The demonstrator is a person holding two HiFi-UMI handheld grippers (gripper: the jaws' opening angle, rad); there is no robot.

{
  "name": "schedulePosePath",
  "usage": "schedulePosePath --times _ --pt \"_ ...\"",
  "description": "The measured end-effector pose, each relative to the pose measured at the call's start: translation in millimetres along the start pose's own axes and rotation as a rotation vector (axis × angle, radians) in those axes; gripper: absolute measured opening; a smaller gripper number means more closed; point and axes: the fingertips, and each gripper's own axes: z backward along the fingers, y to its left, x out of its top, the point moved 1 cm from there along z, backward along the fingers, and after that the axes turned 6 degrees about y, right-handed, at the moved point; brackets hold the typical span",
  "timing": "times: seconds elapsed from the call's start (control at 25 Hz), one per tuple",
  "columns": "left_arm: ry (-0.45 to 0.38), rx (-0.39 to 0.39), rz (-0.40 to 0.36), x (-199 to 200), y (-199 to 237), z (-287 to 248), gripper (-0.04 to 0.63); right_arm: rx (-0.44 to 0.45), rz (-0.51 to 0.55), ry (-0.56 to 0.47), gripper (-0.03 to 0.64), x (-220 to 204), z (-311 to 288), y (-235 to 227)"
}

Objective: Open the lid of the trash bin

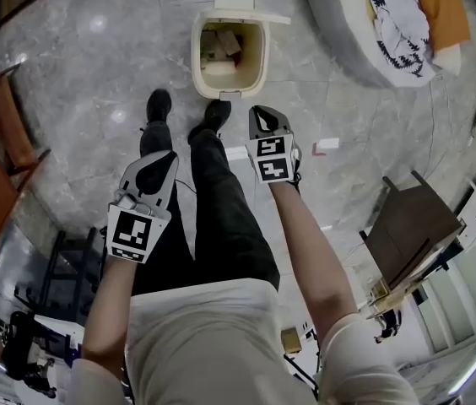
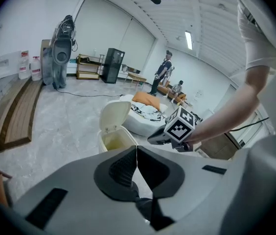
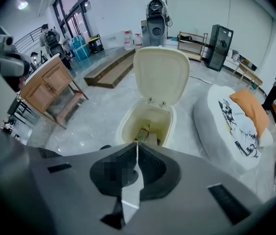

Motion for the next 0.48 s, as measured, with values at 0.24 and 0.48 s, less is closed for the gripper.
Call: schedulePosePath --times 0.24,0.48 --pt "-0.021 0.017 -0.014 24.6 -22.7 25.5 0.018 0.013 0.033 -0.073 0.031 18.6 62.5 5.7" --pt "-0.045 0.037 -0.019 49.7 -47.4 57.2 0.018 0.035 0.062 -0.147 0.031 38.0 127.1 7.2"
